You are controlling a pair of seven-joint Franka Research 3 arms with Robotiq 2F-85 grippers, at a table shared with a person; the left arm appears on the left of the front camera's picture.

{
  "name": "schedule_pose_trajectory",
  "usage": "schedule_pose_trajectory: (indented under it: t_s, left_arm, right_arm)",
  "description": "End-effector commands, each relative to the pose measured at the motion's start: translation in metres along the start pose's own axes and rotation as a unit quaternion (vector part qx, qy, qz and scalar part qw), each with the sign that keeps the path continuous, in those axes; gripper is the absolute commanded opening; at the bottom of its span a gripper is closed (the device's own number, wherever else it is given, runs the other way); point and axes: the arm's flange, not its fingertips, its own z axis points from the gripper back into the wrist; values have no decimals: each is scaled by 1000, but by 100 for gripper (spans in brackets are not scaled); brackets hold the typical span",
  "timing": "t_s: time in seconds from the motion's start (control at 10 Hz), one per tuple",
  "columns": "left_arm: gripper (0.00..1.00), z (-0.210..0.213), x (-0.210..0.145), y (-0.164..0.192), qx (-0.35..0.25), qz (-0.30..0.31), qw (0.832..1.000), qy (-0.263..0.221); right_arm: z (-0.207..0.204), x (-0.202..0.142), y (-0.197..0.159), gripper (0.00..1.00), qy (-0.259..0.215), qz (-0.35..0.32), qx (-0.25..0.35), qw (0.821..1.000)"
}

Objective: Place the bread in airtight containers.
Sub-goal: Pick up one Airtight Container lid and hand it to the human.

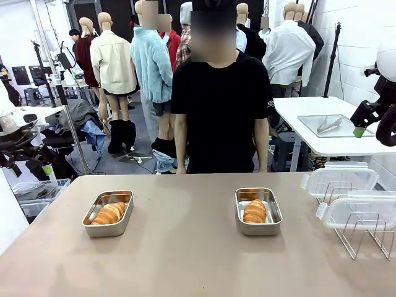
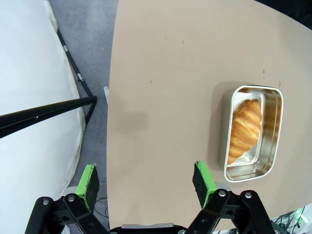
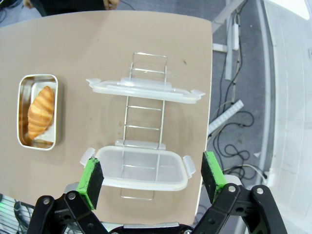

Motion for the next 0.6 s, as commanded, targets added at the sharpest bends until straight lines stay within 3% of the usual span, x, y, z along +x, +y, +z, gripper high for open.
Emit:
schedule_pose_trajectory:
  t_s: [0.0, 0.5]
  left_arm:
    - [100, 1, -3, 2, 0, 2, 1000, -5]
    - [100, 1, -3, 2, 0, 2, 1000, -5]
  right_arm:
    - [-1, 3, 1, 100, 1, -5, -6, 1000]
    - [-1, 3, 1, 100, 1, -5, -6, 1000]
